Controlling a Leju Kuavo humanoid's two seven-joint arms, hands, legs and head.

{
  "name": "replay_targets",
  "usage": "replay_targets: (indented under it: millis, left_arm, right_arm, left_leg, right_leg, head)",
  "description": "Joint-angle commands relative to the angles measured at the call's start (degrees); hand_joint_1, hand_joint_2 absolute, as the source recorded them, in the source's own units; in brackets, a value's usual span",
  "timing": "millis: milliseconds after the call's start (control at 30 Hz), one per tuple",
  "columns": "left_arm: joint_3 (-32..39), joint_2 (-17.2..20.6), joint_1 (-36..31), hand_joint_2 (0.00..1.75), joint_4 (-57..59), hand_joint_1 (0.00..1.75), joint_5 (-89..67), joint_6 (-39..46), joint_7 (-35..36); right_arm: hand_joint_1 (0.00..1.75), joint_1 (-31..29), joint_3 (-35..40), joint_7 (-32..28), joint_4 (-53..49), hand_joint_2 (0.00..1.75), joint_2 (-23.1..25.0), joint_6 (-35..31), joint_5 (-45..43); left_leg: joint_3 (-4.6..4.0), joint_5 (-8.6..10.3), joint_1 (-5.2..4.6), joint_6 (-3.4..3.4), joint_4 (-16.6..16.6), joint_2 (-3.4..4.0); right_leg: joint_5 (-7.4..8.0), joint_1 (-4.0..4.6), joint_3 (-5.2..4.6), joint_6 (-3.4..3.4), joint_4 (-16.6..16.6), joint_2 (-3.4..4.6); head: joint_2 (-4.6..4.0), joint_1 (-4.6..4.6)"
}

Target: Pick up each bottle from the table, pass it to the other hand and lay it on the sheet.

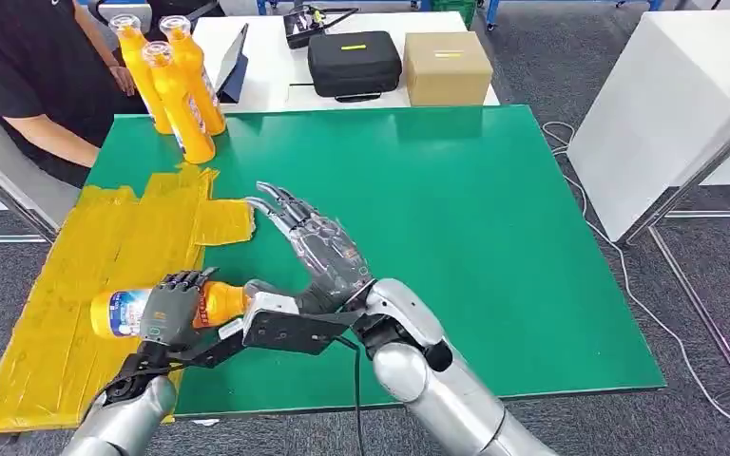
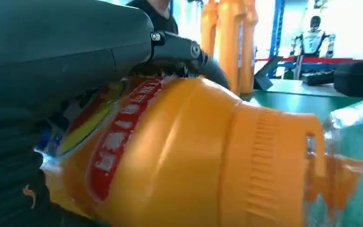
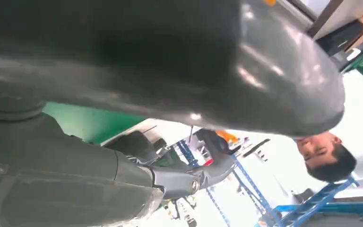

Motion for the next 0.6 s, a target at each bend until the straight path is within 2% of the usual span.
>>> replay_targets:
  millis: [33, 233, 467, 600]
  left_arm:
    - [-0.57, 0.53, 0.92, 0.0, 8.69, 0.0, 4.36, -2.28, -0.99]
    - [-0.49, 0.38, 0.89, 0.0, 8.66, 0.0, 4.73, -2.63, -1.25]
    - [-0.59, 0.97, 0.0, 0.0, 6.0, 0.0, 11.39, -4.05, -5.43]
    - [-0.85, 1.2, 2.53, 0.0, -6.79, 0.0, 25.12, -8.44, -11.86]
  right_arm:
    - [0.0, -2.35, -0.48, -0.18, 3.06, 0.0, 0.38, 1.15, 0.42]
    - [0.0, -2.32, -0.56, -0.18, 3.13, 0.0, 0.39, 1.15, 0.42]
    - [0.0, -3.12, -2.05, -1.01, 3.32, 0.0, 1.7, 2.77, -0.72]
    - [0.0, -3.14, -6.71, -6.89, 4.09, 0.0, 2.37, -2.06, -5.19]
  left_leg:
    - [0.18, -0.04, -0.01, -0.09, -0.06, 0.19]
    - [0.2, -0.03, 0.0, -0.09, -0.06, 0.13]
    - [0.21, -0.02, 0.05, -0.15, -0.05, 0.2]
    - [0.18, 0.01, 0.06, -0.14, 0.0, 0.09]
  right_leg:
    - [0.01, -0.01, 0.11, -0.01, -0.05, 0.16]
    - [0.01, 0.0, 0.14, -0.02, -0.05, 0.08]
    - [0.05, 0.03, 0.14, -0.03, -0.06, 0.13]
    - [0.03, 0.04, 0.14, -0.03, -0.02, 0.03]
  head:
    - [0.0, -0.02]
    - [0.0, 0.0]
    - [0.0, 0.0]
    - [0.0, 0.02]
